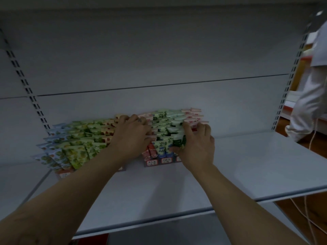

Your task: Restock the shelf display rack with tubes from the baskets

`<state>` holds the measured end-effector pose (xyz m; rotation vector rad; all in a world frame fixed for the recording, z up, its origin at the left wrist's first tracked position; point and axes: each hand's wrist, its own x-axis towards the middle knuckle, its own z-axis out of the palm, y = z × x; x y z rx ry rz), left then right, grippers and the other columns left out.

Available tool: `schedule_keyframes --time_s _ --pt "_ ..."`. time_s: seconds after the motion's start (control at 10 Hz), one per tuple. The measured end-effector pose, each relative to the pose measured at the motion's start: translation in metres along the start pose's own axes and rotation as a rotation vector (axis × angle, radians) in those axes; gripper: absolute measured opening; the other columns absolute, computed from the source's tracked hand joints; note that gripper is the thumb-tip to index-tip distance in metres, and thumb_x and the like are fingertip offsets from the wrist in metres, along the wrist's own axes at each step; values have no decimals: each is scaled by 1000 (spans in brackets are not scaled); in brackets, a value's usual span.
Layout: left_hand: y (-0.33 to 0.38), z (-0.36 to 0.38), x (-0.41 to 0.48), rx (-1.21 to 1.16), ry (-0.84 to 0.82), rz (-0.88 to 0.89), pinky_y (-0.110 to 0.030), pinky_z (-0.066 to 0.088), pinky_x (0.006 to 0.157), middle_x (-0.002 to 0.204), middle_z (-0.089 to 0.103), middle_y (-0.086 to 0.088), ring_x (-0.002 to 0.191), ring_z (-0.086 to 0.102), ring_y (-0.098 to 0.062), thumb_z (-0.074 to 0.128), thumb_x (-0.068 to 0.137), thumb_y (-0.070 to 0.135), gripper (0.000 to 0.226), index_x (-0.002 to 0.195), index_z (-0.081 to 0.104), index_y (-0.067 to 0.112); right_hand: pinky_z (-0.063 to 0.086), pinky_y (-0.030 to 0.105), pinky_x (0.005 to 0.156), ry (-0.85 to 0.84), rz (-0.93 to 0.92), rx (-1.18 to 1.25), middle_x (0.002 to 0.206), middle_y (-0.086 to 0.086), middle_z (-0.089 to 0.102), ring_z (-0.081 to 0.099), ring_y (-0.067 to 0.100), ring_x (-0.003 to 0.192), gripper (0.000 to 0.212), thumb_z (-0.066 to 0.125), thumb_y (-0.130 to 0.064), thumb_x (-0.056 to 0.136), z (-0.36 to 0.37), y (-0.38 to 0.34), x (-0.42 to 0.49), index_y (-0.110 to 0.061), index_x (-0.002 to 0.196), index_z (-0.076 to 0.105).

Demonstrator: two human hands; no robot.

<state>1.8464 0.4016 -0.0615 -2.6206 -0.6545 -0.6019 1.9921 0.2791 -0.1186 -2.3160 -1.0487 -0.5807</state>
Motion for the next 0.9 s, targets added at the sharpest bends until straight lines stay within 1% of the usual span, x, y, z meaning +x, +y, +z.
schedule_keyframes --time_s 0.1,0.2,0.3,0.4,0.5,0.6,0.7,0.8,0.9 --pt "1 1 -6 16 55 -1 -42 30 93 107 64 1 107 50 -25 61 87 40 23 97 69 21 40 48 94 -10 -17 0 132 21 46 35 39 127 89 74 -63 63 -2 0 0 -24 137 44" --pt "-2 5 -8 36 87 -2 -42 35 87 95 68 -1 98 55 -28 68 81 38 19 85 71 19 42 47 88 22 -26 -16 122 20 52 44 38 118 88 75 -66 59 -1 0 1 -22 132 51" --pt "-4 4 -7 45 82 -10 -42 33 87 97 68 2 99 55 -27 68 81 40 20 86 72 21 45 47 82 57 -19 -40 113 20 57 50 38 108 89 77 -67 52 3 -2 1 -21 125 57" --pt "-7 5 -7 44 78 -13 -42 32 88 101 68 3 104 53 -26 67 81 41 21 90 72 22 47 45 77 84 -28 -34 109 20 58 53 38 104 89 80 -66 49 7 -2 0 -19 122 59" --pt "-8 8 -9 16 94 -19 -43 35 87 102 69 1 104 54 -27 67 81 40 22 93 72 22 46 46 80 72 -42 -26 116 20 55 48 39 112 89 78 -65 55 7 -3 0 -20 127 54" --pt "-9 7 -17 11 112 2 -41 34 86 101 70 -2 100 57 -27 68 78 36 24 96 70 20 40 48 93 20 -50 -32 130 21 45 37 39 126 90 71 -66 65 4 -5 -1 -23 139 41" --pt "-14 -3 -32 -40 101 -10 -41 37 93 115 68 -3 108 58 -27 69 74 34 36 108 68 21 25 50 110 -100 -41 -57 150 23 22 13 38 142 98 59 -70 74 -1 -8 -5 -25 150 16" --pt "-23 -19 -52 -60 120 -44 -43 43 93 120 65 -4 109 59 -28 62 71 39 47 113 66 20 7 52 117 -181 -36 -103 157 24 0 -7 39 145 109 52 -75 75 -8 -11 -9 -24 152 -6" --pt "-35 -33 -78 -50 98 -78 -43 44 92 115 67 -4 105 61 -29 62 67 45 52 112 66 19 -2 57 116 -211 -60 -126 157 22 -10 -12 38 145 114 50 -78 73 -19 -18 -18 -23 151 -13"
